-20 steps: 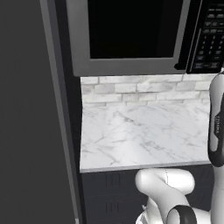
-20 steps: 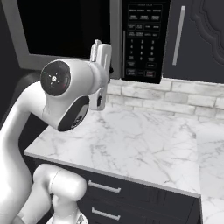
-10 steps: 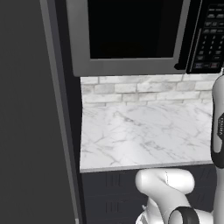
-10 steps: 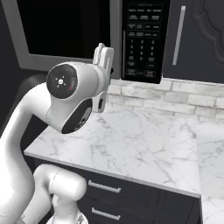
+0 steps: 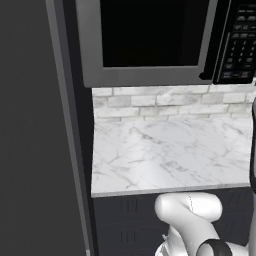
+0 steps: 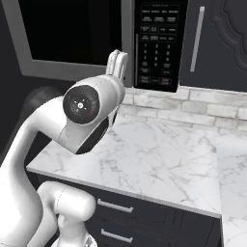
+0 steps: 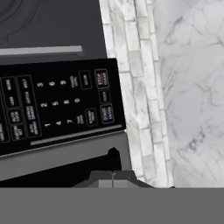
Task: Transport the fish from the fridge to the microwave and turn on the microwave.
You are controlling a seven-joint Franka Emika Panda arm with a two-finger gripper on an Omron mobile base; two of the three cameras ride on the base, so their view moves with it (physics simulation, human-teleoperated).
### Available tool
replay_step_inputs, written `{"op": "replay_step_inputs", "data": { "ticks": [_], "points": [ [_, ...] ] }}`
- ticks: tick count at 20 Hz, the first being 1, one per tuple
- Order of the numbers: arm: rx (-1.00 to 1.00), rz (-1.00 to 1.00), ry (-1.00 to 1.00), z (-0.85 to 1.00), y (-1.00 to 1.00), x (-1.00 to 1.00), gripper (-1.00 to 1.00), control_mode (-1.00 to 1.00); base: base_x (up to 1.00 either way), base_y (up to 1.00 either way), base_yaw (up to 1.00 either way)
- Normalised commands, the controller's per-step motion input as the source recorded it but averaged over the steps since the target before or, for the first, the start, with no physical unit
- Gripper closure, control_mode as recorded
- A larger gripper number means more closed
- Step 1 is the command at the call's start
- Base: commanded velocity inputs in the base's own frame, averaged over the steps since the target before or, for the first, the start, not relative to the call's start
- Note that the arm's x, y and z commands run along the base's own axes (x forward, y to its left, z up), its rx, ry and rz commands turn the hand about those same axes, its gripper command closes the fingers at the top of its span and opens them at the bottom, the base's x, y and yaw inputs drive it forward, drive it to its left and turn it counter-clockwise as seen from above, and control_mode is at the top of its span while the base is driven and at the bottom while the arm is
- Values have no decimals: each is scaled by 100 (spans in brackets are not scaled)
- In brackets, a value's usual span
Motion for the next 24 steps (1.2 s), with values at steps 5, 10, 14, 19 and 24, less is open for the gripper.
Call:
{"op": "replay_step_inputs", "data": {
  "ticks": [5, 10, 14, 19, 24],
  "points": [
    [5, 6, -13, -4, 0, 0, 100, -100, 0, 0, 0],
    [2, 8, -12, -10, 0, 0, 100, -100, 0, 0, 0],
    [0, 6, -16, -5, 0, 0, 100, -100, 0, 0, 0],
    [0, 4, -15, 0, 0, 0, 100, -100, 0, 0, 0],
    [0, 3, -11, -7, 0, 3, 100, -100, 0, 0, 0]
  ]
}}
